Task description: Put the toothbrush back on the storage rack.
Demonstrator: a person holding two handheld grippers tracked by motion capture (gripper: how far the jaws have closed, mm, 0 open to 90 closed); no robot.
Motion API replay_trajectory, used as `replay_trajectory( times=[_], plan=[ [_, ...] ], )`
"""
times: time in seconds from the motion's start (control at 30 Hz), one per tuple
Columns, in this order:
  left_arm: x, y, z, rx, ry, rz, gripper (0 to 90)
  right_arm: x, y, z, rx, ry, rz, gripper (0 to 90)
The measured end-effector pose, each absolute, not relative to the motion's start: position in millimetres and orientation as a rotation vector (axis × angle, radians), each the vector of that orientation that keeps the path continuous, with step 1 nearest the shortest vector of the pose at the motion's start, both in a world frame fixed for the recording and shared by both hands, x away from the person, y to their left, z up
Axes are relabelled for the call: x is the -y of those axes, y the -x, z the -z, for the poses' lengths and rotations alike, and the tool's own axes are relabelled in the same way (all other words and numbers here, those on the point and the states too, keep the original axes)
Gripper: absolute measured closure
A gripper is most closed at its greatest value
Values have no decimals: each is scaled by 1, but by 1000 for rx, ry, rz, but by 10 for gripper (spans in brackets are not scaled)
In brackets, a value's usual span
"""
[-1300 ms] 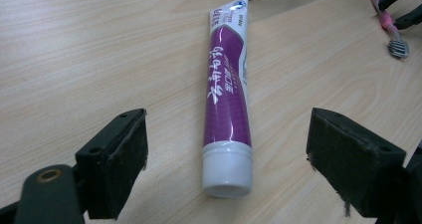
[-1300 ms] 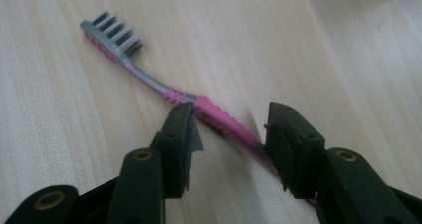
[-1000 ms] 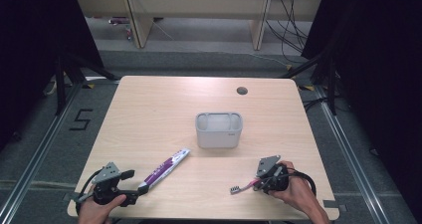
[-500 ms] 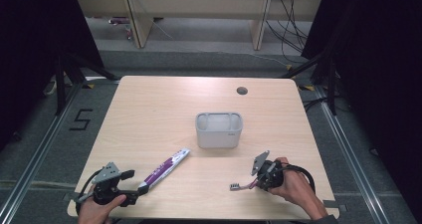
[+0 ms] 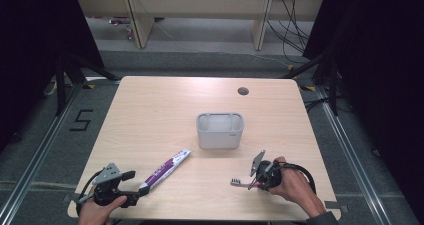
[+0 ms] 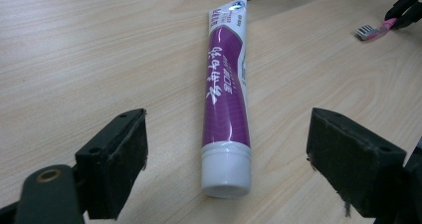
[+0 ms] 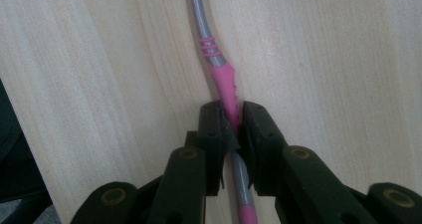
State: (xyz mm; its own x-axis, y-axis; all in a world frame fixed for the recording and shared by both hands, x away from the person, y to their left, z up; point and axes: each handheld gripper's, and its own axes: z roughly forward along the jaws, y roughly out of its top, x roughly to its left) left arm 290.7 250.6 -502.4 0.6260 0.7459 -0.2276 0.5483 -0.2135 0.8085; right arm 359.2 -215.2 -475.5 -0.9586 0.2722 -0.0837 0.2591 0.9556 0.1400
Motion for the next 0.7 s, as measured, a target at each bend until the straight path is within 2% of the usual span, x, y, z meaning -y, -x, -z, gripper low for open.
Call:
replay_trajectory(
  times=[0.03, 0.13, 0.2, 0.7],
  plan=[
    [-251, -291, 502, -1029, -1895, -260, 160, 213, -355, 474, -3004, -496, -165, 795],
    [-251, -291, 502, -1029, -1895, -260, 160, 212, -361, 475, -3023, -401, -157, 802],
    [-250, -291, 503, -1026, -1891, -259, 160, 207, -356, 474, -3026, -498, -117, 807],
    [-250, -291, 502, -1032, -1882, -260, 153, 199, -360, 474, -3051, -487, -17, 829]
  ],
)
